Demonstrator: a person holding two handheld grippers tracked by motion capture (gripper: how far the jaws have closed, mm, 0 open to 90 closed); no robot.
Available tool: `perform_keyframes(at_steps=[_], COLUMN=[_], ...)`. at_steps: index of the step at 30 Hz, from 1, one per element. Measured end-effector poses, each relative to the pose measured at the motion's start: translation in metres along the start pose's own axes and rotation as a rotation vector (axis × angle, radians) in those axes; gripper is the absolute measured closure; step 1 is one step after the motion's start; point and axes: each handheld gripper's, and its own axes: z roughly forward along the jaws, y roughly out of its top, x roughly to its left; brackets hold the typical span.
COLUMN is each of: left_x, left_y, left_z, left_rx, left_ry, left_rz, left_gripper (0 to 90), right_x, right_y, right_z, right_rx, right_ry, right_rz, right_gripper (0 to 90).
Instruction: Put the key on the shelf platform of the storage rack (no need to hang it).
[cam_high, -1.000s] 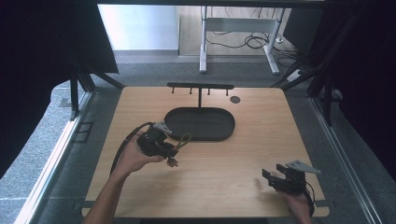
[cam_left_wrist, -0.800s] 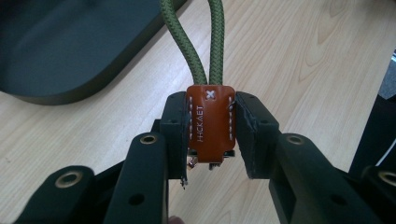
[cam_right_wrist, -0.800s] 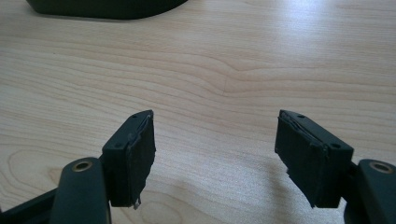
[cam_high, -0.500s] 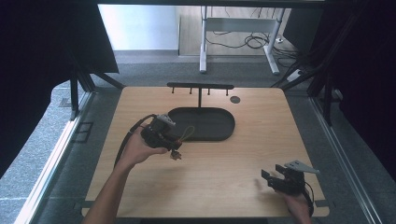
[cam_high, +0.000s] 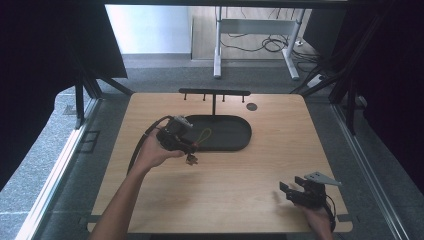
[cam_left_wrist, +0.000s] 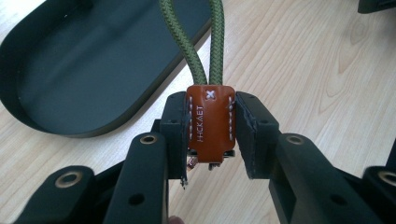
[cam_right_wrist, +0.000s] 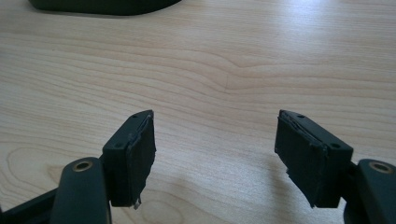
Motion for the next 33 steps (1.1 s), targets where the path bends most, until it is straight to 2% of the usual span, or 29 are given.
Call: perform_keyframes(at_steps=[9,15,33], left_x=[0.007,0.007,0.017], left_y=[0.008,0.014,0.03], left_z=[-0.003,-0.001,-0.005], left_rx=[-0.012,-0.009,-0.024], left_ry=[-0.013,-0.011,-0.002], left_rz=[-0.008,0.005,-0.011], left_gripper=[66.8,66.8,66.8], right_x=[0.0,0.002,0.003], right_y=[0.001,0.002,0.002], right_z=[-0.001,-0.004,-0.003], right_rx=[-0.008,-0.019,-0.015], right_ry=[-0.005,-0.008,-0.008], right_rz=[0.004,0.003,-0.003], right_gripper=[29.2,29.2,29.3])
